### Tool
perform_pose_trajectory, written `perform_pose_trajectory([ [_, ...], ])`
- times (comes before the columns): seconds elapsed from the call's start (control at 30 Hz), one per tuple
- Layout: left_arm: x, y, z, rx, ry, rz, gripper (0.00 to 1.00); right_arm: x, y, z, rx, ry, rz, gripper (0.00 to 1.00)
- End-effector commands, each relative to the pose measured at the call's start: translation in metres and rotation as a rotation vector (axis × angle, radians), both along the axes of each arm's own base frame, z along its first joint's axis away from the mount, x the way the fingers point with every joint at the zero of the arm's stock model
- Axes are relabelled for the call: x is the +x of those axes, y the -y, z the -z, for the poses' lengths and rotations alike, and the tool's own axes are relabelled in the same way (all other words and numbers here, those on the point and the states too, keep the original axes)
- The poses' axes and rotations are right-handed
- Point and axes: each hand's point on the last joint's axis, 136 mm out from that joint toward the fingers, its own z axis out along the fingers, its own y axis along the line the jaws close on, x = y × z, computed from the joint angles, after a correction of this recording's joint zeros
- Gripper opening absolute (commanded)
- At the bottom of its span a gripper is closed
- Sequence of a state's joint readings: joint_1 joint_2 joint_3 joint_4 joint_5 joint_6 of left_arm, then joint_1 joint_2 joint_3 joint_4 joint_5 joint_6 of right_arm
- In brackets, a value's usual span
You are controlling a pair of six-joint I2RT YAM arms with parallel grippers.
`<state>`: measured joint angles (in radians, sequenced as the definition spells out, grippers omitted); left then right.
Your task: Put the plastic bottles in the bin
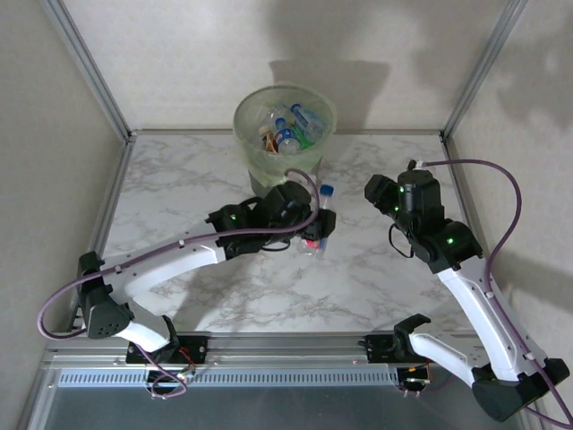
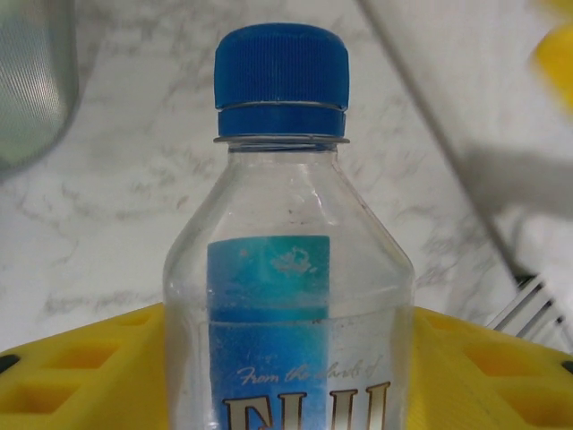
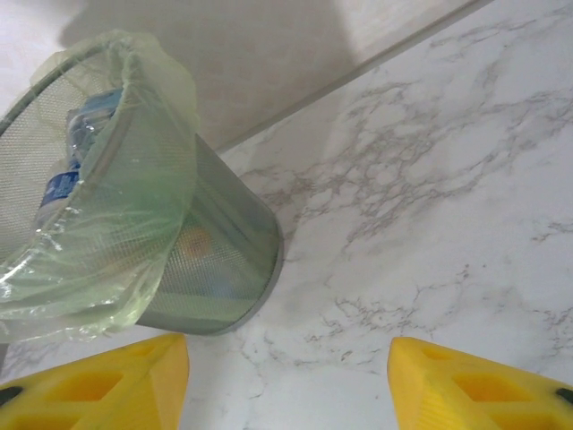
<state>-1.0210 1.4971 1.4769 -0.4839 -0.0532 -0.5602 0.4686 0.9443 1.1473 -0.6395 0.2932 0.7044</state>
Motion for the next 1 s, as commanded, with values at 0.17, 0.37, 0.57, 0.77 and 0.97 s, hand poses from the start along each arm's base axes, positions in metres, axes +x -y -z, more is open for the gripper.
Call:
perform_pose_trajectory([
  [0.17, 0.066, -0.042, -0.086, -0.114, 0.145, -0.149, 0.62, -0.006, -0.001, 0.004, 0.042, 0.003, -0.008, 0.6],
  [0.37, 0.131, -0.091, -0.15, -0.15, 0.31, -0.309, 0.65, -0.008, -0.003, 0.005, 0.048, -0.002, -0.024, 0.6],
  [0.57, 0.19, -0.125, -0.167, -0.141, 0.362, -0.396, 0.64, -0.006, -0.007, 0.003, 0.054, -0.008, -0.037, 0.59],
  [0.77, 0.201, -0.124, -0.123, -0.131, 0.248, -0.366, 0.65, -0.009, -0.017, 0.03, 0.085, -0.078, -0.071, 0.6],
  [0.97, 0.132, -0.105, -0.041, -0.063, 0.126, -0.247, 0.74, -0.045, -0.076, 0.133, 0.059, -0.386, -0.326, 0.84],
])
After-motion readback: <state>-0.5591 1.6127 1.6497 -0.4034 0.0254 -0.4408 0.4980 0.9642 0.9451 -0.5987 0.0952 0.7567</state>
